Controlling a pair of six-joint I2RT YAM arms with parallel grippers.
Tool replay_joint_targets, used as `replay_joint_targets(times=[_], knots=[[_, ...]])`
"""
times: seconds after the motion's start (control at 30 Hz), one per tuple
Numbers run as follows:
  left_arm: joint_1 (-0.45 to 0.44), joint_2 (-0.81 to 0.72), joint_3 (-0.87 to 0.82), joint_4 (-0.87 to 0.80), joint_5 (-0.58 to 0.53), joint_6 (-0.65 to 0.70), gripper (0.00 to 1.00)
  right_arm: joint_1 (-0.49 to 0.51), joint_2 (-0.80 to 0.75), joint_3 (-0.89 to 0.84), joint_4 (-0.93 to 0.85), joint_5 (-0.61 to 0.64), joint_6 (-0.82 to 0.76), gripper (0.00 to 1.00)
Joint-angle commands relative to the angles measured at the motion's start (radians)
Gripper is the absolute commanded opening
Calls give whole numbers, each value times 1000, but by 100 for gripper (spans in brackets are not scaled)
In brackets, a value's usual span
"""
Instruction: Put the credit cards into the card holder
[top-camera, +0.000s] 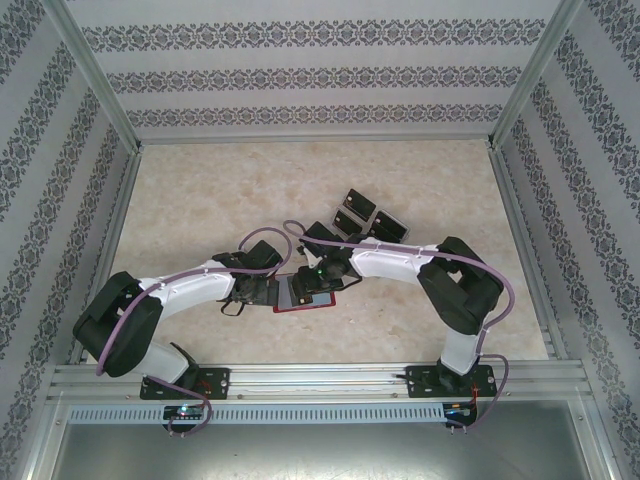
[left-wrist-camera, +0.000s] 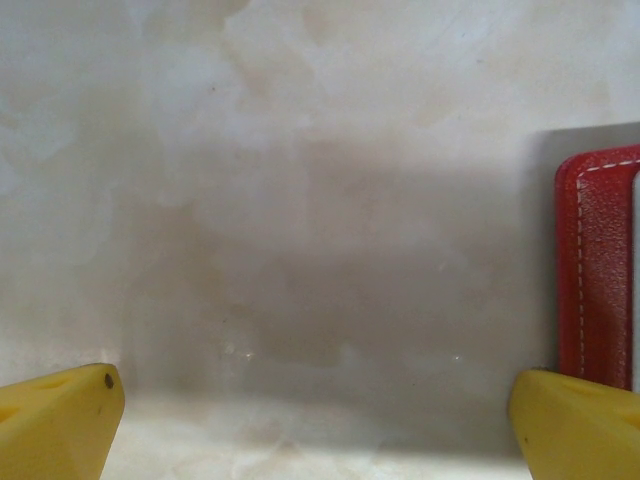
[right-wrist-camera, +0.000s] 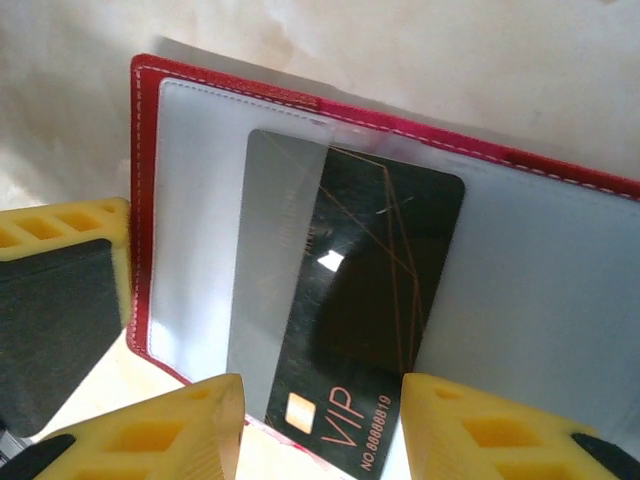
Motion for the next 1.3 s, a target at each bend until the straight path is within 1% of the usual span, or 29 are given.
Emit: replay_joint_targets(times=[0.0, 0.27, 0.43, 0.67, 1.0, 1.27], knots=[[6, 7, -23, 24, 4, -2, 100, 17, 22, 37, -19, -6, -3, 46], [5, 6, -36, 38, 12, -7, 100, 43, 61, 84, -33, -13, -2, 46], [5, 10, -35, 37, 15, -4, 100, 33, 17, 73, -68, 49, -14, 46], [5, 2, -46, 38, 12, -4, 100, -11, -39, 14, -71, 75, -18, 47], [5, 5, -47, 41, 14, -5, 100, -12, -6, -5, -50, 54, -10, 47], [5, 6, -50, 50, 20, -7, 100, 19, 33, 40, -55, 39, -7, 47]])
